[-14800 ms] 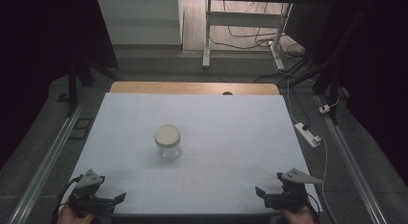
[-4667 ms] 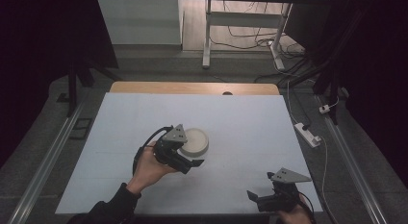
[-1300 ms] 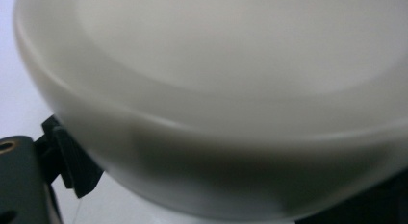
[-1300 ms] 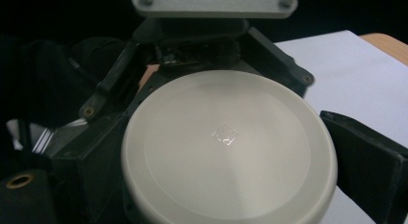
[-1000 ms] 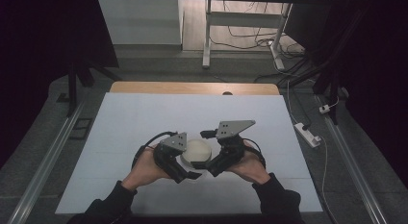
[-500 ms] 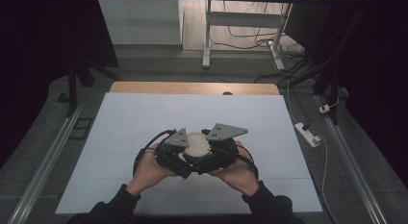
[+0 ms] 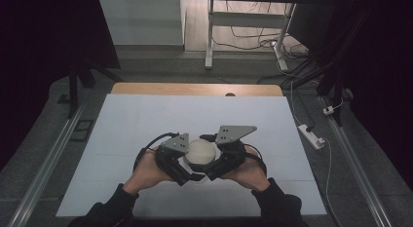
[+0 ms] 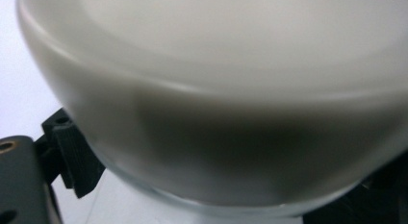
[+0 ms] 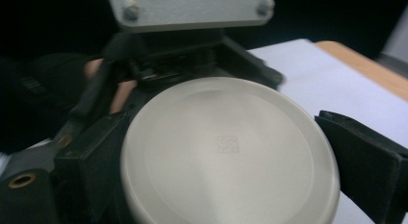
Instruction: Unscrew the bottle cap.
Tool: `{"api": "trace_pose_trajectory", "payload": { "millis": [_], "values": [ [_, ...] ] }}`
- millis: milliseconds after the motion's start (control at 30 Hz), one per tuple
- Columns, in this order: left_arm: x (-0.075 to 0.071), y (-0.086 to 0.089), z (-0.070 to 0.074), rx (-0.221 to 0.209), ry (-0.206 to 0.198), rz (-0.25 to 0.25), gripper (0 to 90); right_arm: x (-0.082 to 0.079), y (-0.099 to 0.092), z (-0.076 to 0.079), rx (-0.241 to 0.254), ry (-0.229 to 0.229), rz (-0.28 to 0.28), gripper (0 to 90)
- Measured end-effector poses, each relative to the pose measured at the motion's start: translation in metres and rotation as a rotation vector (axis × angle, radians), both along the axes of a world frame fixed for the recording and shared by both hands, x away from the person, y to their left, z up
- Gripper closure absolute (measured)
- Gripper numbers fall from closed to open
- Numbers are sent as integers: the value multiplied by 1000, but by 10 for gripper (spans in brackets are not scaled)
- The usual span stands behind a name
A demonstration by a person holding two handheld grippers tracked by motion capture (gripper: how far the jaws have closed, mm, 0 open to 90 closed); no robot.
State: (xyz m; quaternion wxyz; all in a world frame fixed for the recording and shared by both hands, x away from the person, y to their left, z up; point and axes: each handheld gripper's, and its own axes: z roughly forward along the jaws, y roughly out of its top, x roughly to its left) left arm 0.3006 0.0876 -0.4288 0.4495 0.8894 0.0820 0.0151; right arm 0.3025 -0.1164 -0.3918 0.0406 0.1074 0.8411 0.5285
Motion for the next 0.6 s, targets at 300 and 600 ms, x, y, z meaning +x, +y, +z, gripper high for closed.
{"api": "trace_pose_trajectory", "payload": {
  "millis": [300,600],
  "values": [
    [-5,-8,-5,20,-3,-108,73,5,-9,-4,-23,2,231,75],
    [2,0,-2,-24,1,89,73,5,-9,6,11,25,-38,2]
  ]
}}
